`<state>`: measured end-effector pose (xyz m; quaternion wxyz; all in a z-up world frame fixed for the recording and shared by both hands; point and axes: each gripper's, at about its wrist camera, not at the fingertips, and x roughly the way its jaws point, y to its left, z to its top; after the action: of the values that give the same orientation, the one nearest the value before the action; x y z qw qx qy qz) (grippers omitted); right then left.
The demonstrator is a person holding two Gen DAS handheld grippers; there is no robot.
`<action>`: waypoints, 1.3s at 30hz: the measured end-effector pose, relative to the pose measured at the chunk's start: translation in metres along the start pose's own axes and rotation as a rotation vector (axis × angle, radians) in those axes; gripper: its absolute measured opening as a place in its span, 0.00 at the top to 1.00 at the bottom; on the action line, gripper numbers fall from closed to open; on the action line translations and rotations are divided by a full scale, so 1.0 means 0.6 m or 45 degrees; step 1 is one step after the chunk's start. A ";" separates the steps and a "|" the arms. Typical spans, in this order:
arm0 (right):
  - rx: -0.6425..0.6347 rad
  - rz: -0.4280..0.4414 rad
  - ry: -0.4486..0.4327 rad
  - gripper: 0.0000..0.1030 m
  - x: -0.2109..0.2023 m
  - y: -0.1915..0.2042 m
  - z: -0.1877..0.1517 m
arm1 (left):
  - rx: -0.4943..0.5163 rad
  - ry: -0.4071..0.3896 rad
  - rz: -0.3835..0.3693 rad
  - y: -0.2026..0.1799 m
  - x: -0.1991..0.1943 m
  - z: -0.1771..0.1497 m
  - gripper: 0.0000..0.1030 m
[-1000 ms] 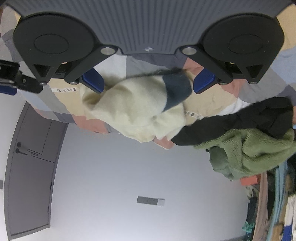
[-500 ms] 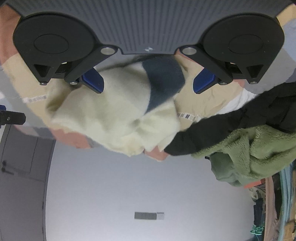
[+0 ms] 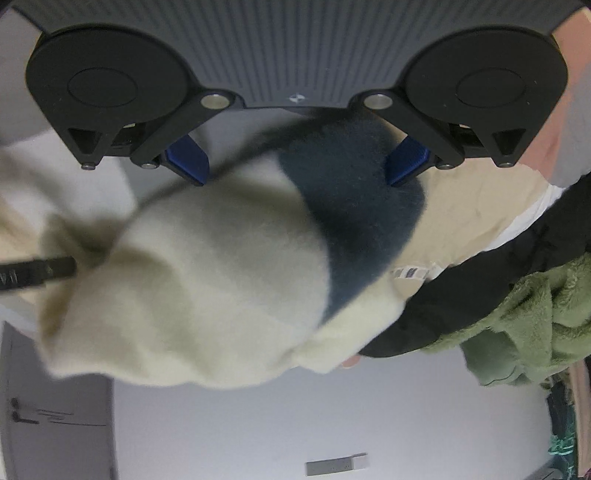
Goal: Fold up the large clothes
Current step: 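Reach both tools to the sweater and close on its cuffs, then lift the sweater by its cuffs with both tools and shake it out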
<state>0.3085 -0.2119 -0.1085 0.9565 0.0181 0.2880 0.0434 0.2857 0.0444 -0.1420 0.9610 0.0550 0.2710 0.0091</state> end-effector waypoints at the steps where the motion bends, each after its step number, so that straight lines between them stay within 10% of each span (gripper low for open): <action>1: -0.019 -0.012 0.005 0.15 0.010 -0.003 -0.005 | -0.008 0.002 0.029 0.006 0.010 0.001 0.00; 8: -0.084 -0.020 0.061 0.41 0.050 0.003 -0.024 | -0.354 0.075 -0.010 0.080 0.073 0.018 0.15; 15: -0.030 -0.056 0.028 0.70 0.015 -0.006 -0.015 | -0.378 0.043 -0.029 0.093 0.041 0.026 0.59; 24: -0.069 -0.145 -0.145 0.76 -0.079 -0.010 0.018 | -0.631 -0.048 -0.053 0.157 -0.073 0.036 0.83; 39: -0.158 -0.079 -0.387 0.77 -0.301 -0.021 0.002 | -0.634 -0.210 -0.113 0.189 -0.329 0.021 0.86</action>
<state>0.1602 -0.2414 -0.0092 0.9892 -0.0436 0.1373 0.0283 0.1254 0.1463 -0.0163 0.9632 -0.1946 0.1833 0.0288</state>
